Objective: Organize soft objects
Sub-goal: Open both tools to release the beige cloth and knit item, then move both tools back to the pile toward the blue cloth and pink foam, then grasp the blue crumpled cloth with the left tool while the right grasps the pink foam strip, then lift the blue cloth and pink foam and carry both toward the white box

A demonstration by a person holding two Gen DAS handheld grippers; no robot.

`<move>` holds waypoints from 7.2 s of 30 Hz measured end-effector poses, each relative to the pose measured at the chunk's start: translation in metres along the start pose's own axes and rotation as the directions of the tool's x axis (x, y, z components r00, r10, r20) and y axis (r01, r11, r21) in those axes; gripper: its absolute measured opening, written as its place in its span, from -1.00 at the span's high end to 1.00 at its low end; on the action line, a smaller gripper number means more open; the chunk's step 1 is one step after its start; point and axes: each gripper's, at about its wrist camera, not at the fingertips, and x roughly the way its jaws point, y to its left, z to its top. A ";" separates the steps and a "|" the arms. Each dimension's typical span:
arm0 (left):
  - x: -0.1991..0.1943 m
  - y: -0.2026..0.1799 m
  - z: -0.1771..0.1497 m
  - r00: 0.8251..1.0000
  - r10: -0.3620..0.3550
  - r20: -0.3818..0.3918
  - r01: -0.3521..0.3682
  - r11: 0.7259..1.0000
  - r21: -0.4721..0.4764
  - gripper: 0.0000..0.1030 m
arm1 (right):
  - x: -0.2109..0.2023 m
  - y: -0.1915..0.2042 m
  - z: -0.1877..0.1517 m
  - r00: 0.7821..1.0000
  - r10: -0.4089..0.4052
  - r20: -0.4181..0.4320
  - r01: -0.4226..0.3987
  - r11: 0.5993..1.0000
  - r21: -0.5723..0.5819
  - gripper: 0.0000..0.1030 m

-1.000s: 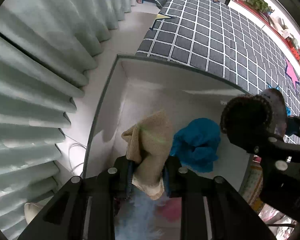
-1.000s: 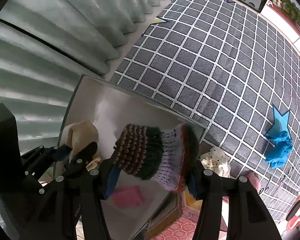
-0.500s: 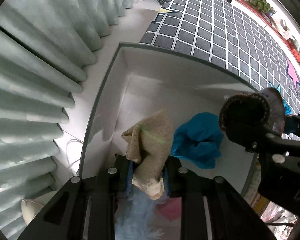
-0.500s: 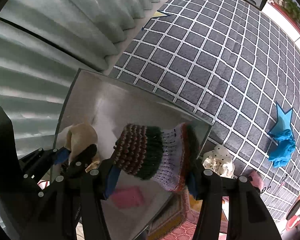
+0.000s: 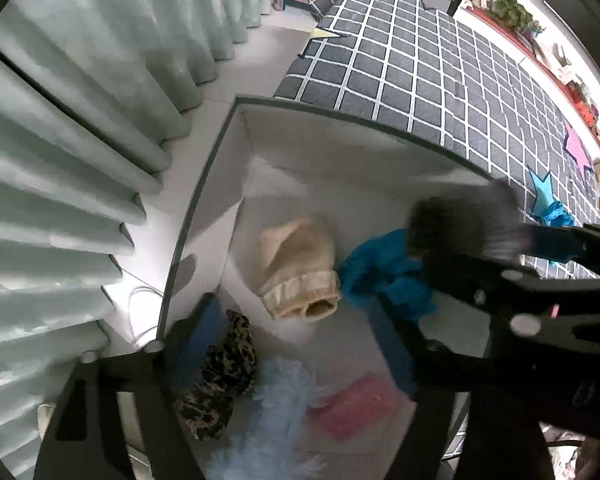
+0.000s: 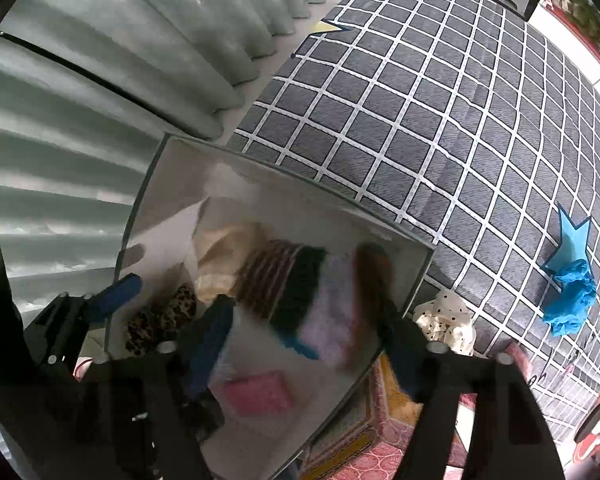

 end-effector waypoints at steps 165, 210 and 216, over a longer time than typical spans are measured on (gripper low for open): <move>-0.058 -0.308 -0.011 0.996 -0.076 -0.034 0.083 0.850 0.521 0.51 | -0.037 -0.279 -0.166 0.983 0.086 0.161 -0.149 0.886 0.438 0.58; -0.106 -0.147 -0.145 0.992 -0.122 0.036 0.092 0.882 0.463 0.51 | -0.066 -0.097 -0.231 0.991 0.027 0.133 -0.063 0.958 0.279 0.58; -0.110 -0.107 -0.139 0.991 -0.123 0.061 0.092 0.923 0.373 0.51 | -0.066 -0.058 -0.214 0.992 0.031 0.125 -0.055 0.979 0.196 0.58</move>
